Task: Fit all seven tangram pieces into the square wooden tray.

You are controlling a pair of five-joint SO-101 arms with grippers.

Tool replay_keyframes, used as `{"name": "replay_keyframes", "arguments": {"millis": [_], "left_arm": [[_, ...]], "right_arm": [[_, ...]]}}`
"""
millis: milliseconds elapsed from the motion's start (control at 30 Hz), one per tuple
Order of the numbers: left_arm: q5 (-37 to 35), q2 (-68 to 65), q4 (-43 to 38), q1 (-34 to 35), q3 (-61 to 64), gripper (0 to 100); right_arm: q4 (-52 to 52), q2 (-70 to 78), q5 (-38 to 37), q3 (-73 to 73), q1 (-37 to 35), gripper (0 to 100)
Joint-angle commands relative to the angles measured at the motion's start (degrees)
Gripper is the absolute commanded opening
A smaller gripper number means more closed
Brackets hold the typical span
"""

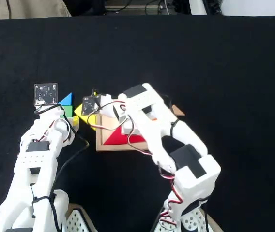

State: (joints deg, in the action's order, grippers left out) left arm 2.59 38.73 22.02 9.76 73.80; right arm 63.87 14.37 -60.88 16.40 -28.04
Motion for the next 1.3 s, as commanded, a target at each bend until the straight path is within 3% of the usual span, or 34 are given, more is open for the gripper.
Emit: {"name": "replay_keyframes", "arguments": {"millis": [0,233,433,600,700,833,1067,1267], "left_arm": [[-0.09,0.62,-1.05,-0.84,-0.22,24],[-0.09,0.62,-1.05,-0.84,-0.22,24],[-0.09,0.62,-1.05,-0.84,-0.31,24],[-0.18,0.88,-0.88,-1.54,-0.84,24],[0.00,0.62,0.53,-4.97,-1.27,24],[-0.18,0.53,8.35,-5.23,-5.76,24],[-1.05,0.35,23.30,-5.76,-19.82,24],[-7.38,-13.01,25.93,-8.48,-30.90,24]], "right_arm": [[0.00,-0.84,0.97,0.75,-2.02,1.1],[4.75,-2.95,0.97,-1.45,-3.08,1.1],[11.34,-15.25,1.49,-4.79,-0.53,1.1],[11.60,-26.42,13.71,-4.53,3.25,1.1],[9.49,-29.76,24.35,-1.89,7.74,1.1],[6.59,-31.52,35.60,4.97,15.56,1.1],[-5.54,-32.04,41.67,19.12,23.56,1.1],[-18.64,-31.69,45.27,29.32,23.47,1.1]]}}
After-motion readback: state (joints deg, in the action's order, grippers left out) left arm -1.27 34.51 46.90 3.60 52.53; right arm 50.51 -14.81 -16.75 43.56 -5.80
